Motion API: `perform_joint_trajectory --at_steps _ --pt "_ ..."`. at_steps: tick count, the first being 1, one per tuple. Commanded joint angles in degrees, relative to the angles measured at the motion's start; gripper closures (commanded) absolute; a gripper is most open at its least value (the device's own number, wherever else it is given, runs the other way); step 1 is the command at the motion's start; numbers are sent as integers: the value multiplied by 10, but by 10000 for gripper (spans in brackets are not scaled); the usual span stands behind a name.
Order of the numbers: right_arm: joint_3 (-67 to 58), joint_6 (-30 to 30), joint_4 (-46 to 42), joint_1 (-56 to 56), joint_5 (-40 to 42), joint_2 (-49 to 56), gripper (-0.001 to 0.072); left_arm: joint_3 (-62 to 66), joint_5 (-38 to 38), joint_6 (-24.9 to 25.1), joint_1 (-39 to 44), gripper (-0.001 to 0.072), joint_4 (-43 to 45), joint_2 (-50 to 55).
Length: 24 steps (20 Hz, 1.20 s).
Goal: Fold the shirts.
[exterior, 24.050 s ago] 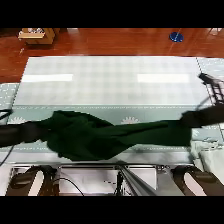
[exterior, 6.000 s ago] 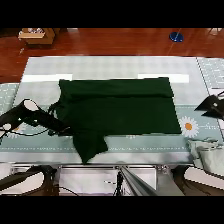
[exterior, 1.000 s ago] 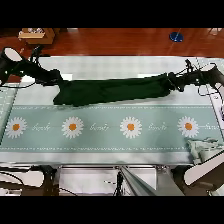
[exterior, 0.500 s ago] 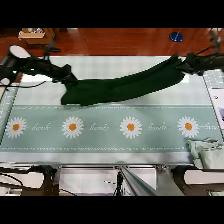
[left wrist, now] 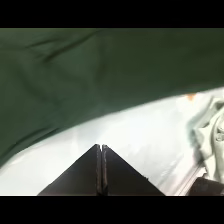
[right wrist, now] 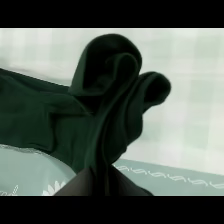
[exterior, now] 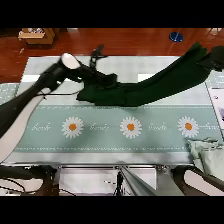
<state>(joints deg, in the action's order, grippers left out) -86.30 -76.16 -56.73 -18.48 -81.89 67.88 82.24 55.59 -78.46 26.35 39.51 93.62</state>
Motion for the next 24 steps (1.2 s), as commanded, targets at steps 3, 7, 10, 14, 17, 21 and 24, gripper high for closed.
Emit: perform_joint_trajectory --at_steps 3,7,10,14,17,21,24 --pt "-1 -21 -29 0 -37 -64 691 1 -75 -8 81 674 -115 55" --pt "-1 -23 -27 1 -53 -76 691 2 -76 -7 103 674 -157 104" --pt "-1 -23 -24 1 -61 -81 691 3 -85 -6 118 675 -196 135" --pt "-1 -27 -20 1 -74 -85 691 8 -111 -7 137 675 -239 173" --pt "-1 -27 -20 1 -78 -102 691 62 -110 -7 163 676 -287 221" --pt "-1 -27 -29 1 -77 -124 691 164 -95 -53 207 676 -289 284" --pt "-1 -27 -38 1 -77 -126 690 188 -96 -69 218 676 -288 302"
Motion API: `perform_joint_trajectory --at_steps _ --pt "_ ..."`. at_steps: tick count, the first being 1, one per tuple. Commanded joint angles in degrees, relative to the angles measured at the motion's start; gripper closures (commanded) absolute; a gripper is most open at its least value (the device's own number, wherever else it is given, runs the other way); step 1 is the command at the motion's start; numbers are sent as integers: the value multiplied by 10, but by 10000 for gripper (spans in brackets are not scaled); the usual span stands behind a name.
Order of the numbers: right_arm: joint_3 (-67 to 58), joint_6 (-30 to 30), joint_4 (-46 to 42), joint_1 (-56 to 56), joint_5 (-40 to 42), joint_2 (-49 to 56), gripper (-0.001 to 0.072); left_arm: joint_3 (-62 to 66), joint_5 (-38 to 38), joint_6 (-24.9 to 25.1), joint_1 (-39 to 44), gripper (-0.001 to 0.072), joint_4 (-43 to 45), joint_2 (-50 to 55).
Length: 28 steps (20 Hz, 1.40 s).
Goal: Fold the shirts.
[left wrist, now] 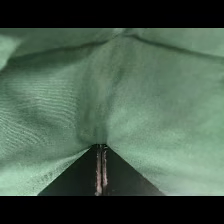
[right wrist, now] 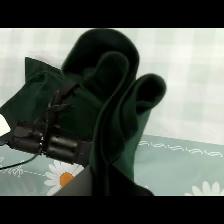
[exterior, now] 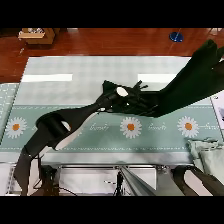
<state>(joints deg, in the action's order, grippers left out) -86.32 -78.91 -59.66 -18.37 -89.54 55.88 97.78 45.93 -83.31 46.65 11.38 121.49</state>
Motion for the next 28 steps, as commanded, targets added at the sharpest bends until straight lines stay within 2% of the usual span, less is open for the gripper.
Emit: perform_joint_trajectory --at_steps 1,2,5,6,9,13,16,20,23,28 --pt "0 1 -13 0 0 -6 690 33 2 -21 10 676 -7 22" --pt "0 1 -20 0 0 -6 690 33 9 -20 1 676 -7 17" --pt "0 -1 -31 0 6 -6 691 33 61 38 -52 677 0 -26" --pt "0 -5 -30 0 13 -6 691 33 78 42 -75 676 18 -49" --pt "0 -10 -14 0 21 2 691 33 146 78 -161 676 100 -143" --pt "0 -17 12 16 30 31 691 33 256 76 -292 676 264 -283" --pt "0 -40 -8 97 68 69 691 33 320 76 -390 676 337 -369" --pt "0 -79 -43 237 158 151 690 33 390 77 -521 676 354 -454" --pt "0 -102 -44 319 192 227 690 33 393 76 -602 675 354 -498" --pt "0 -169 -40 423 299 344 689 33 399 77 -646 675 354 -534"
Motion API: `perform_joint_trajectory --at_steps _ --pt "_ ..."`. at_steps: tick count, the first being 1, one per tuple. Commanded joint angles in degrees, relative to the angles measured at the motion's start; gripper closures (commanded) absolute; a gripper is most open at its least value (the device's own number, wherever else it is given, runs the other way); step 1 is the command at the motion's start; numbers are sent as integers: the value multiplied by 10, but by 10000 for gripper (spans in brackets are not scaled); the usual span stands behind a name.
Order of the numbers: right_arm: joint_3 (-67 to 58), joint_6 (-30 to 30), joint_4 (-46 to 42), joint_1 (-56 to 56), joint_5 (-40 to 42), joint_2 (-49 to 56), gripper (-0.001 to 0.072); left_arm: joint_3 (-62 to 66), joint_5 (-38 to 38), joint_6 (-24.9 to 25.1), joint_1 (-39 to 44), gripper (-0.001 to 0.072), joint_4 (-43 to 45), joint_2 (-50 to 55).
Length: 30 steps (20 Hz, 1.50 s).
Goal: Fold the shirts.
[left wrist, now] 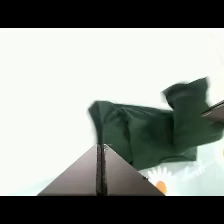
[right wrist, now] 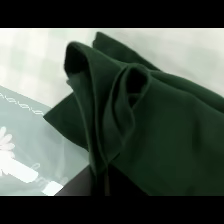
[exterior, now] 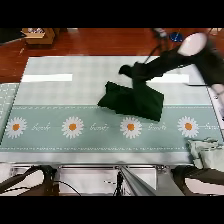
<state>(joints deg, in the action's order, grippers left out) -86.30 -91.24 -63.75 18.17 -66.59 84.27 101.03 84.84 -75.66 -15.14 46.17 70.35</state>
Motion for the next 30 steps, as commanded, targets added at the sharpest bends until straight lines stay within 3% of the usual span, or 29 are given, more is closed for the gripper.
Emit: perform_joint_trajectory --at_steps 1,2,3,4,8,10,13,14,15,17,19,22,27,30 --pt "0 -52 14 73 89 77 676 0 14 0 -27 675 6 -24" --pt "0 -51 37 87 104 91 537 0 16 1 -27 675 6 -25" --pt "0 -46 56 96 108 99 343 0 16 1 -27 675 6 -25" --pt "0 -25 64 100 103 99 281 0 15 2 -27 675 6 -23" --pt "0 24 -7 65 -12 46 279 0 13 2 -27 675 6 -13" --pt "0 29 -114 19 -101 -4 279 0 13 2 -27 674 7 -6" --pt "0 60 -343 -79 -221 -75 279 -1 20 2 -27 672 36 2" --pt "0 86 -383 -129 -244 -92 307 -1 28 2 -27 671 59 5" --pt "2 95 -382 -183 -254 -103 319 -1 35 2 -27 622 82 8" --pt "33 94 -295 -304 -253 -122 318 -15 39 2 -27 431 106 11" --pt "104 106 -150 -413 -233 -135 266 -45 39 2 -27 427 109 11" --pt "232 162 50 -491 -191 -137 213 -105 39 2 -27 427 109 11" --pt "429 217 193 -464 7 -136 213 -198 39 2 -27 427 109 11" --pt "500 284 334 -438 85 -114 213 -231 39 2 -27 428 109 11"
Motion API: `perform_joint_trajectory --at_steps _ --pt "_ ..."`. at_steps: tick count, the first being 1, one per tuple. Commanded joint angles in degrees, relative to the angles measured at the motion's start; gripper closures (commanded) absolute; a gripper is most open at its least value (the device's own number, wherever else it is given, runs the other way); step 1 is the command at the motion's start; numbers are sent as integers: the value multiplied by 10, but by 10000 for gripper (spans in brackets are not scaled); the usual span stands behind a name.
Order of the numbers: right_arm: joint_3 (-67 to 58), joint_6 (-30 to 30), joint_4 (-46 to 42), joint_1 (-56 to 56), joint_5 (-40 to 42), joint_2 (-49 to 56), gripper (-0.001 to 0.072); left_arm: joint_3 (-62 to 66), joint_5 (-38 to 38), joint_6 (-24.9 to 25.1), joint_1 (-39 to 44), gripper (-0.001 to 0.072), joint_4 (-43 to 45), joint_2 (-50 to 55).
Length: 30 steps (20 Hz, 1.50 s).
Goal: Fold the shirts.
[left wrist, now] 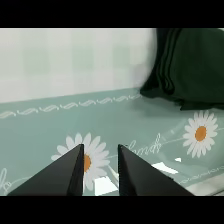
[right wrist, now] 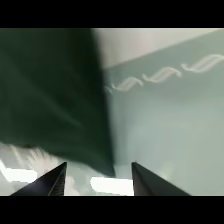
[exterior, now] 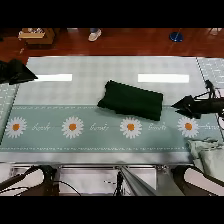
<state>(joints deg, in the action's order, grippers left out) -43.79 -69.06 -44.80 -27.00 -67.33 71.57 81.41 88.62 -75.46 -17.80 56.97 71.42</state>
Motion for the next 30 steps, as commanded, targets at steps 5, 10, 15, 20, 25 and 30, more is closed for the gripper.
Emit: perform_joint_trajectory --at_steps 5,10,15,20,25,30 --pt "81 85 184 113 147 78 213 -52 -3 0 22 428 1 0" --pt "72 98 287 178 199 100 689 -52 -12 0 59 429 1 0" --pt "-2 111 275 124 74 26 691 -52 -12 13 62 430 1 0" --pt "-68 10 198 56 37 -115 693 -52 -12 23 62 430 1 0" --pt "-172 -95 64 -57 -94 -206 693 -52 -18 28 62 431 1 0" --pt "-284 -195 -160 -222 -203 -248 693 -52 -43 60 62 431 1 0"
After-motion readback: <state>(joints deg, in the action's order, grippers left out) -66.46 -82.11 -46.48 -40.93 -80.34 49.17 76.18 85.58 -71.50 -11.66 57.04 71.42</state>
